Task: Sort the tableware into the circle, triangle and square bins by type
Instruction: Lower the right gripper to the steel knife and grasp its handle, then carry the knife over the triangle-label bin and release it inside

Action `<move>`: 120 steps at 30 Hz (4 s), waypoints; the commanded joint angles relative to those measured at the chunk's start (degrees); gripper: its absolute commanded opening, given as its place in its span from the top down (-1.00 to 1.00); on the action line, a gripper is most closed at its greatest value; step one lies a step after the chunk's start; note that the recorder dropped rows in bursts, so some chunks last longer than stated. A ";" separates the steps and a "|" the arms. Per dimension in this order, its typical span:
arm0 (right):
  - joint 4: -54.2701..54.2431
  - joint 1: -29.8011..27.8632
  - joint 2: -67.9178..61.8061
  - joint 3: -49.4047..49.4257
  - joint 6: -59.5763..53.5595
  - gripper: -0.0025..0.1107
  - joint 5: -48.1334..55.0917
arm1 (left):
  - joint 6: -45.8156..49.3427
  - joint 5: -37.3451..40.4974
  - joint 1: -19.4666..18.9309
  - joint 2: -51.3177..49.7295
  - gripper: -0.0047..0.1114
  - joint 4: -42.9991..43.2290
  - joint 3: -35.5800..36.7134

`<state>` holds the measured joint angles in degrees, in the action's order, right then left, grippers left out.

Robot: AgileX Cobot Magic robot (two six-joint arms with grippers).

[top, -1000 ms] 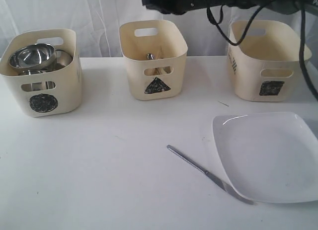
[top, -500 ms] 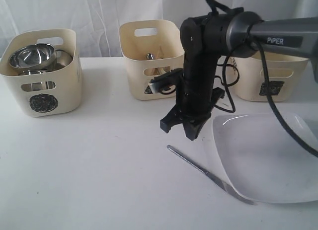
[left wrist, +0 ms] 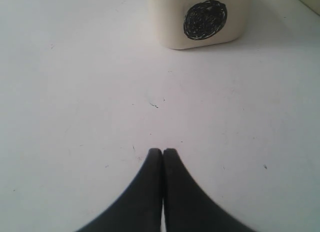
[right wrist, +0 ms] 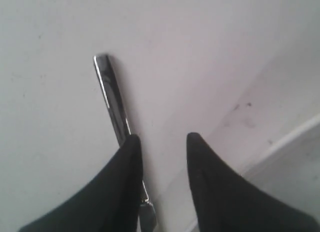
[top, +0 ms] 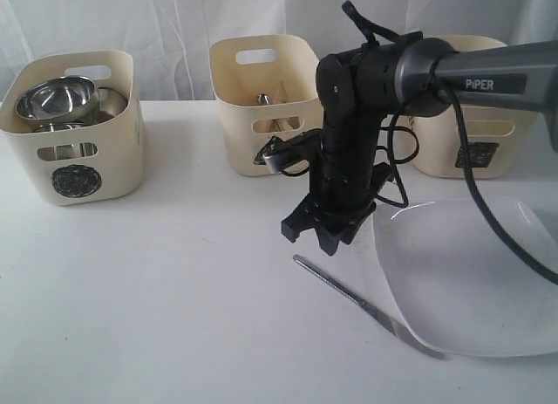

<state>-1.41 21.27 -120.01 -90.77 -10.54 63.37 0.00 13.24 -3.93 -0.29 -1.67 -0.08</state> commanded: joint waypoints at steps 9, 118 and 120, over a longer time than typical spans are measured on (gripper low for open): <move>-0.06 -0.12 7.55 11.46 6.13 0.42 -4.87 | 0.33 0.10 -0.11 0.29 0.91 -0.42 0.08; -98.53 -20.09 -8.02 -17.17 -52.00 0.96 -14.54 | 0.33 0.10 -0.11 0.29 0.91 -0.42 0.08; -98.53 -19.43 -9.62 -20.89 -54.03 0.96 -17.20 | 0.33 0.10 -0.11 0.29 0.91 -0.42 0.08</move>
<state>-98.78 1.08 -128.10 -107.07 -61.38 49.69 0.00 13.24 -3.93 -0.29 -1.67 -0.08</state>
